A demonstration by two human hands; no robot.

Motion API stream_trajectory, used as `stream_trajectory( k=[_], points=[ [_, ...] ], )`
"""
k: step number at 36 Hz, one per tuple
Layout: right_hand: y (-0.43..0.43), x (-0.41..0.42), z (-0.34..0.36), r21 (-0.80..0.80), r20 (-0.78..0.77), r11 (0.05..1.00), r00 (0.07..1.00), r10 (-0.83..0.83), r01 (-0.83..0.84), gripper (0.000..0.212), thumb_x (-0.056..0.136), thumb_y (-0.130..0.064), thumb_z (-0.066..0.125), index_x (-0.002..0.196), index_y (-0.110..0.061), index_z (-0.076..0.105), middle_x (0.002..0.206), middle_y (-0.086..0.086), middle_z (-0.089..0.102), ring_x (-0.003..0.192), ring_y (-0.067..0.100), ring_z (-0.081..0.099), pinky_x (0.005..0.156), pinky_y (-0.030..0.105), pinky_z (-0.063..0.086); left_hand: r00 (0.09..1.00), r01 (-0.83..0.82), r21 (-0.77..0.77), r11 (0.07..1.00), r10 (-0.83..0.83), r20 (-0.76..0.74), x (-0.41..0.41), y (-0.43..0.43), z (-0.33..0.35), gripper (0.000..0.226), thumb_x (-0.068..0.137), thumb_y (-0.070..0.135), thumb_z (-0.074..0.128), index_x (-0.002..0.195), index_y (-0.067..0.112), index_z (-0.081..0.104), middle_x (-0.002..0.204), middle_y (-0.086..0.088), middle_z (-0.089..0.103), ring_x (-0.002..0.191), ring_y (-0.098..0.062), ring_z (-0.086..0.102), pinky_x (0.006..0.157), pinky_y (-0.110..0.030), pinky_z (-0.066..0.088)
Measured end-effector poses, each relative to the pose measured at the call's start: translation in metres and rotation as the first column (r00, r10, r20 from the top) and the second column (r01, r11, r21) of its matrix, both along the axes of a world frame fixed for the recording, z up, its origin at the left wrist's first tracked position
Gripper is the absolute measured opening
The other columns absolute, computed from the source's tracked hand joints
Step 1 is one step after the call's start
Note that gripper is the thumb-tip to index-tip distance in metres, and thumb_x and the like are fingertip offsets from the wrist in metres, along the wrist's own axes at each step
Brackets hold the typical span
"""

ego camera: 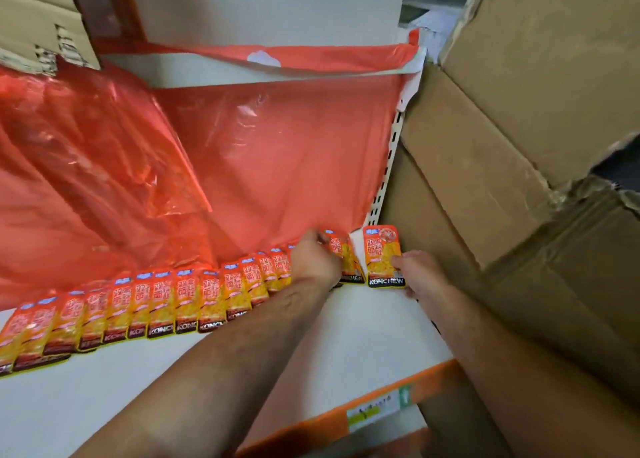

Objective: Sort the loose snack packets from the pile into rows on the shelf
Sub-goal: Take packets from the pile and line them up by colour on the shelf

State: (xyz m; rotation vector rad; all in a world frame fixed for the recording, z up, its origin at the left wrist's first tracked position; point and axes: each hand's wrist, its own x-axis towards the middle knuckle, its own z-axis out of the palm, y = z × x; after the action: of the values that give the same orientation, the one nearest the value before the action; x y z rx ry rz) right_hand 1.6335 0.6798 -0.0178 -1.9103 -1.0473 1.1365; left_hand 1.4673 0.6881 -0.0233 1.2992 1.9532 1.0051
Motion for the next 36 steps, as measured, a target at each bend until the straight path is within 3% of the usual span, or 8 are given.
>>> stream_trajectory(
  k=[5,9,12,22,27,33,36],
  points=[
    [0.011,0.006,-0.008,-0.005,-0.027,1.000,0.999,0.019,-0.019,0.015,0.091,-0.014,0.060,0.076,-0.013,0.058,0.072,0.006,0.054,0.066,0.022,0.046,0.053,0.028,0.032,0.997,0.041,0.016,0.999,-0.040,-0.066,0.014,0.013,-0.004,0.014,0.086,0.017,0.055,0.088,0.015,0.069,0.089,-0.008,0.073,0.089,-0.031,0.066,0.076,-0.032,0.051],
    [0.016,0.008,-0.011,-0.008,-0.015,1.000,1.000,0.019,-0.019,0.013,0.089,-0.010,0.058,0.077,-0.010,0.059,0.065,0.005,0.049,0.055,0.021,0.040,0.048,0.026,0.027,0.953,0.139,-0.041,0.989,-0.145,-0.266,0.021,0.017,-0.007,0.022,0.089,0.025,0.054,0.089,0.010,0.070,0.090,-0.013,0.072,0.086,-0.034,0.066,0.073,-0.036,0.051],
    [0.018,0.009,-0.014,0.003,-0.014,1.000,1.000,0.020,-0.020,0.012,0.088,-0.009,0.059,0.076,-0.009,0.059,0.067,0.008,0.051,0.059,0.022,0.041,0.049,0.028,0.027,0.913,0.179,-0.112,0.977,-0.208,-0.352,0.020,0.019,-0.007,0.017,0.084,0.017,0.057,0.090,0.010,0.071,0.090,-0.013,0.072,0.085,-0.034,0.067,0.073,-0.037,0.054],
    [0.026,0.007,-0.019,0.017,-0.029,0.999,0.998,0.052,-0.052,0.008,0.090,-0.008,0.057,0.082,-0.009,0.057,0.066,0.009,0.042,0.059,0.020,0.033,0.051,0.028,0.020,0.871,0.262,-0.152,0.953,-0.301,-0.389,0.015,0.023,-0.005,0.019,0.081,0.012,0.054,0.085,0.008,0.072,0.085,-0.014,0.071,0.079,-0.033,0.066,0.069,-0.035,0.053],
    [0.030,0.006,-0.020,0.018,-0.004,0.996,0.996,0.084,-0.084,0.012,0.091,-0.012,0.059,0.079,-0.009,0.057,0.059,0.005,0.040,0.049,0.018,0.029,0.049,0.027,0.020,0.875,0.252,-0.065,0.966,-0.256,-0.411,0.005,0.018,-0.005,0.020,0.084,0.021,0.054,0.089,0.012,0.071,0.090,-0.011,0.071,0.084,-0.032,0.065,0.071,-0.036,0.053],
    [0.046,-0.001,-0.018,-0.076,0.097,0.989,0.986,0.132,-0.125,0.032,0.087,-0.016,0.061,0.059,-0.015,0.045,0.057,0.004,0.040,0.046,0.018,0.027,0.047,0.024,0.021,0.852,0.211,0.029,0.977,-0.169,-0.495,-0.018,0.006,-0.001,0.022,0.089,0.024,0.052,0.100,0.016,0.070,0.103,-0.012,0.061,0.092,-0.036,0.063,0.073,-0.038,0.049],
    [0.053,-0.004,-0.019,-0.084,0.165,0.986,0.974,0.154,-0.142,0.030,0.085,-0.019,0.062,0.060,-0.015,0.047,0.059,0.005,0.042,0.049,0.019,0.030,0.049,0.025,0.024,0.855,0.186,0.059,0.981,-0.132,-0.501,-0.030,0.002,0.000,0.022,0.088,0.022,0.053,0.101,0.019,0.071,0.102,-0.011,0.060,0.089,-0.036,0.063,0.073,-0.038,0.049]
  ],
)
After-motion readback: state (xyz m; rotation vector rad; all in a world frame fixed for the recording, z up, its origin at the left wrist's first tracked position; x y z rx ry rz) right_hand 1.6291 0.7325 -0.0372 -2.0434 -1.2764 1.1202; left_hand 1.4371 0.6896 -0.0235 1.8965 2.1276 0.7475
